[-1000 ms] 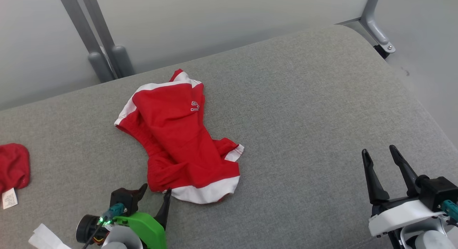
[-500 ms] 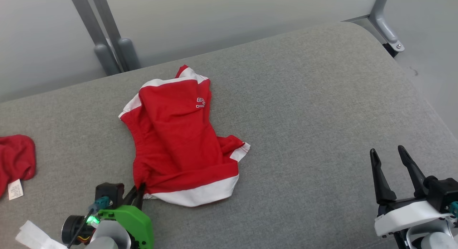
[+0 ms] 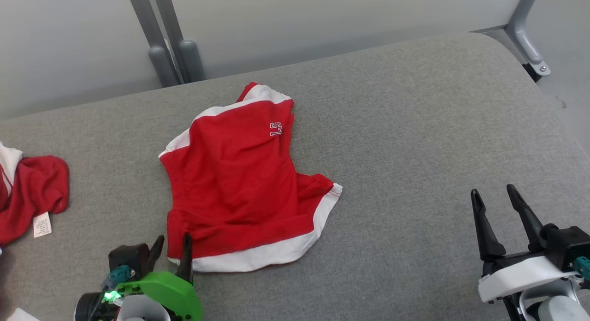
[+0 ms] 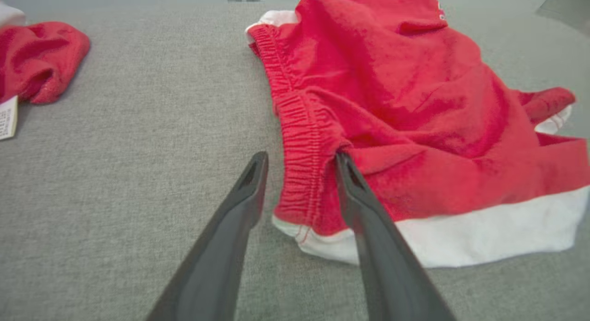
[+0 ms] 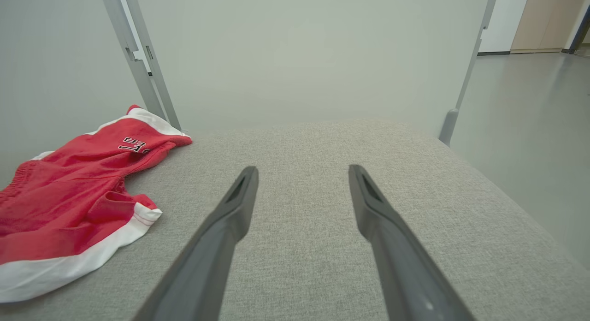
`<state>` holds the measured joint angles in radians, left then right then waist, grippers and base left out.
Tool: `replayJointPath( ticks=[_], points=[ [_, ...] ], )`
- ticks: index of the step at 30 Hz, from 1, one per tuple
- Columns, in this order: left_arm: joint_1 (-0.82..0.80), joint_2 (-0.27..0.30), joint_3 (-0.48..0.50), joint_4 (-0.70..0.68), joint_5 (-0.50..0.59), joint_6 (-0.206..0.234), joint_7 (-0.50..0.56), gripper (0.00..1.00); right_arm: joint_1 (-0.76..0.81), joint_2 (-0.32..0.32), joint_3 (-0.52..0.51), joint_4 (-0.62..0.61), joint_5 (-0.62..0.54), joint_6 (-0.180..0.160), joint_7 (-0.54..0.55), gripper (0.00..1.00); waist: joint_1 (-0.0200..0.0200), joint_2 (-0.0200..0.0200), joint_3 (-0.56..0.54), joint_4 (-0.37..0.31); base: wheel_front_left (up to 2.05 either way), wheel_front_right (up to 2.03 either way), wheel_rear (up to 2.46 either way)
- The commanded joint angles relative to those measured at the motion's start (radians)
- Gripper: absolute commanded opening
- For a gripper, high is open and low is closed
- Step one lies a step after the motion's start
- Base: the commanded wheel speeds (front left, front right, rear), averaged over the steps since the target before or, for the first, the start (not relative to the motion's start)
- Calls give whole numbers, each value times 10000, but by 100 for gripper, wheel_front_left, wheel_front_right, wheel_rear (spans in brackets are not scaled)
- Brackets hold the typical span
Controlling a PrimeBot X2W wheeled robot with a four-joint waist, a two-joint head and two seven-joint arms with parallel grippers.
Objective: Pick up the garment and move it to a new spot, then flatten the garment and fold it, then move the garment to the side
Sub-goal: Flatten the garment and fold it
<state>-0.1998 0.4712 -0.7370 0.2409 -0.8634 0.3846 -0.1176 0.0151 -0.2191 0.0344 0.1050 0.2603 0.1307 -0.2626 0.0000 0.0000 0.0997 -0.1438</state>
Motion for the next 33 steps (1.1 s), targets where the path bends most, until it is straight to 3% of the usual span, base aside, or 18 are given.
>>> replayJointPath(
  ticks=[1,7,12,14,18,25,33],
  points=[
    [56,-60,189,54,65,10,-383,100,-27,-70,-12,27,-53,1,-33,100,0,0,-109,-20,0,0,0],
    [520,-337,791,485,293,17,-1351,100,213,-298,-79,-96,-222,1,-33,100,0,0,-467,-140,0,0,0],
    [1245,-768,2094,-423,1998,-90,-1473,100,407,-544,-269,-442,-393,1,-33,100,0,0,-574,-48,0,0,0],
    [1751,-1190,2818,-966,2696,-301,-1474,100,530,-590,-388,-531,-431,1,-33,100,0,0,-660,52,0,0,0],
    [2663,-2116,3978,-1743,4046,-1049,-1466,100,751,-567,-606,-530,-536,1,-33,100,0,0,-855,294,0,0,0],
    [3708,-3274,5434,-1628,5562,-3073,-1467,100,925,-288,-460,-337,-771,1,-33,100,0,0,-1088,607,0,0,0],
    [3950,-3906,6857,-1317,6425,-4061,-1469,100,861,-86,-329,-224,-841,1,-33,100,0,0,-1187,899,0,0,0]
  ],
)
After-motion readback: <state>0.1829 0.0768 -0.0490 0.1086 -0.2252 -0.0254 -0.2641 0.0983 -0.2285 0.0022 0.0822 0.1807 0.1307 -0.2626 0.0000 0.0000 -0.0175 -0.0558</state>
